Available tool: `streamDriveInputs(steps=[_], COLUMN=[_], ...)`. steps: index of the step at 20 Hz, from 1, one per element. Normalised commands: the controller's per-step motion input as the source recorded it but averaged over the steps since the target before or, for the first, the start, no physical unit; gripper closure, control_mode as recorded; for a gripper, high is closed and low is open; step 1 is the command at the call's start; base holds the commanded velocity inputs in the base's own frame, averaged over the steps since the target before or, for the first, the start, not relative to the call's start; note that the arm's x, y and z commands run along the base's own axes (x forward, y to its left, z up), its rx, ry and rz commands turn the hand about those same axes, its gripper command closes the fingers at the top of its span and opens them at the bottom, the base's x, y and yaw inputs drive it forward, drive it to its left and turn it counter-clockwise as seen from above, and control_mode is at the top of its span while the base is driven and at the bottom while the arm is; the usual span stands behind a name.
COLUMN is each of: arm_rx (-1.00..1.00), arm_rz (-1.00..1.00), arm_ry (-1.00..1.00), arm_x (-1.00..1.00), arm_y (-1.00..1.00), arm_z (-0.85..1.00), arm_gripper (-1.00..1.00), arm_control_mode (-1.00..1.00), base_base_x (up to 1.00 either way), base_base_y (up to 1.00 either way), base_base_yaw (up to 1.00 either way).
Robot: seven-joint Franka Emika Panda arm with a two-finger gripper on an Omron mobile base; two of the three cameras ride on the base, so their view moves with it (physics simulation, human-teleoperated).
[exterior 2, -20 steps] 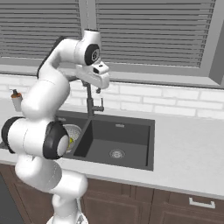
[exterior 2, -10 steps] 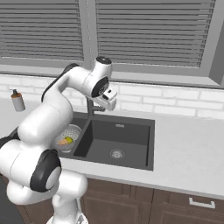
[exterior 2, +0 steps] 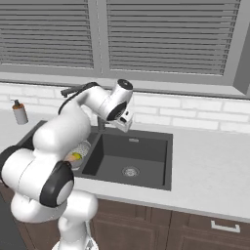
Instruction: Put the colander in the sink, put the pear, peach in the colander, and turn on the sink faucet and pour water over the colander.
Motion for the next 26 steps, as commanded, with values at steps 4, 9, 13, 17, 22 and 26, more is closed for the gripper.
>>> streamDriveInputs(steps=[4,9,13,17,22,26], arm_rx=[0.13,0.14,0.13,0.12,0.12,0.12], arm_rz=[0.18,0.17,0.14,0.11,0.09,0.05], arm_ry=[-0.17,-0.16,-0.12,-0.07,-0.02,0.0], arm_x=[0.35,0.46,0.48,0.34,0.27,0.53], arm_y=[0.05,0.05,0.01,0.04,0.13,0.07], arm_z=[-0.38,-0.19,0.0,-0.01,-0.12,-0.06], arm_gripper=[-1.0,-1.0,-1.0,-1.0,-1.0,-1.0], arm_control_mode=[-1.0,-1.0,-1.0,-1.0,-1.0,-1.0], base_base_x=[0.0,0.0,0.0,0.0,0.0,0.0], base_base_y=[0.0,0.0,0.0,0.0,0.0,0.0], base_base_yaw=[0.0,0.0,0.0,0.0,0.0,0.0])
